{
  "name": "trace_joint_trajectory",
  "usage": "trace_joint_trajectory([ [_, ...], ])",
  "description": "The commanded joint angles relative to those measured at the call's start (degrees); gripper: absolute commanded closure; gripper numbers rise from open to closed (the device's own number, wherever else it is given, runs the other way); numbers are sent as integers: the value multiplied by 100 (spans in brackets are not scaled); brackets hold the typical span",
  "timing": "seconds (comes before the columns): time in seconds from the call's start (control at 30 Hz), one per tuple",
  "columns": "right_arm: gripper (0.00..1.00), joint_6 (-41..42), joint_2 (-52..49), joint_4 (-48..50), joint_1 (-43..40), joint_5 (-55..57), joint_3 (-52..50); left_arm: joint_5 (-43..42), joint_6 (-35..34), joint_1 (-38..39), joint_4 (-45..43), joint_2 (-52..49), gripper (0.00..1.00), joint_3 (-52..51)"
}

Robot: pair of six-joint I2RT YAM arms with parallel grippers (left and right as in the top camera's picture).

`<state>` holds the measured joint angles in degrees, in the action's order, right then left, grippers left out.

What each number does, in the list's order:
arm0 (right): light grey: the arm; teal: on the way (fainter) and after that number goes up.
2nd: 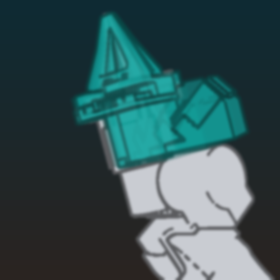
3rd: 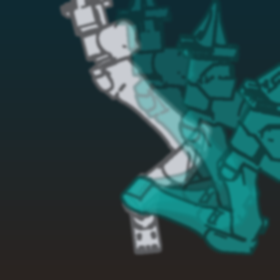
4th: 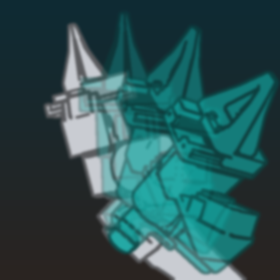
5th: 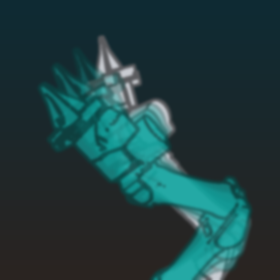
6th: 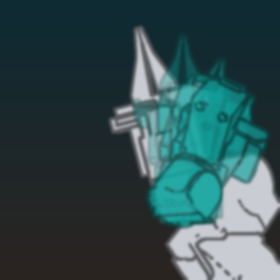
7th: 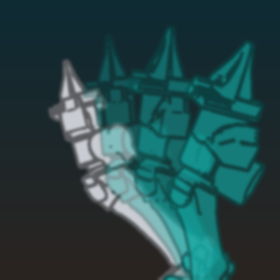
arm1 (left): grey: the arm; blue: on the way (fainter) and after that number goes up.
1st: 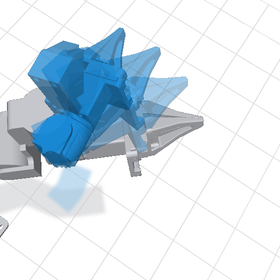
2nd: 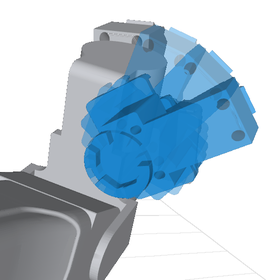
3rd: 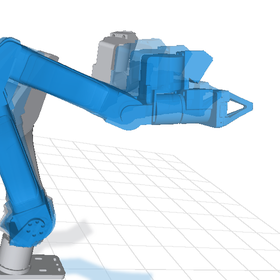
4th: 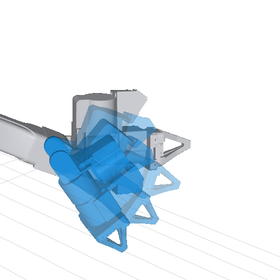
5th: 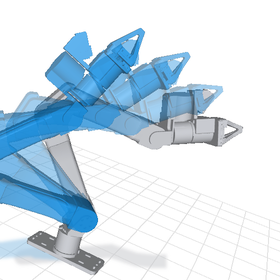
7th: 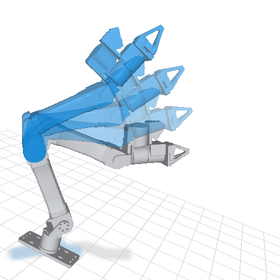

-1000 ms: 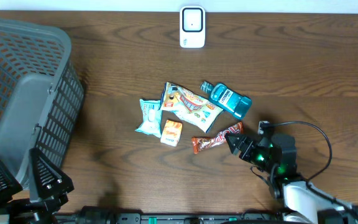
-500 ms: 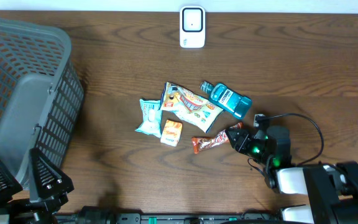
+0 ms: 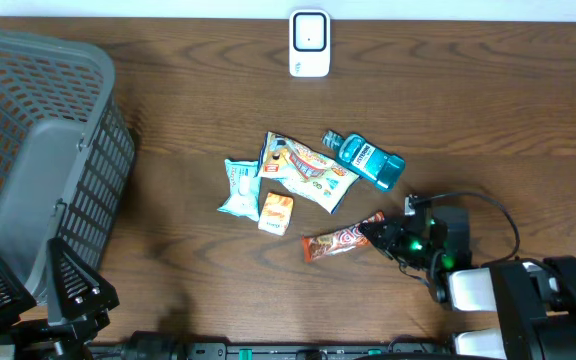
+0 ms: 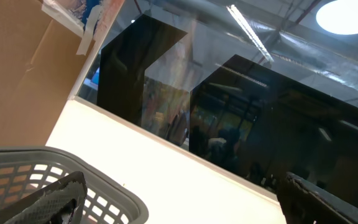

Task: Scan the item barcode
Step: 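Lift the chocolate bar with the right gripper and rotate it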

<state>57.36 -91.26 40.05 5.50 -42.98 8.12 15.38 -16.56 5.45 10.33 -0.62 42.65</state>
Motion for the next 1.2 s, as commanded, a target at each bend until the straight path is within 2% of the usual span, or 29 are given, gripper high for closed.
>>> trace_joint_trajectory([
  [0.0, 99, 1661, 225, 7, -332, -1532, -31, 37, -24, -13, -11, 48, 2, -24],
  [0.2, 99, 3950, 256, 4, -688, -3014, -33, 37, -26, -13, -11, 48, 2, -24],
  [0.37, 99, 5045, 256, 2, -693, -2959, -33, 37, -26, -13, -11, 48, 2, -24],
  [0.6, 99, 5036, 256, 181, -691, -2555, -33, 37, -26, -13, -11, 48, 2, -24],
  [0.97, 99, 6019, 256, 2514, -691, -2378, -28, 37, -26, -15, -13, 48, 2, -46],
  [1.17, 99, 6019, 267, 2662, -636, -1823, -28, 39, -26, -15, -15, 48, 2, -225],
])
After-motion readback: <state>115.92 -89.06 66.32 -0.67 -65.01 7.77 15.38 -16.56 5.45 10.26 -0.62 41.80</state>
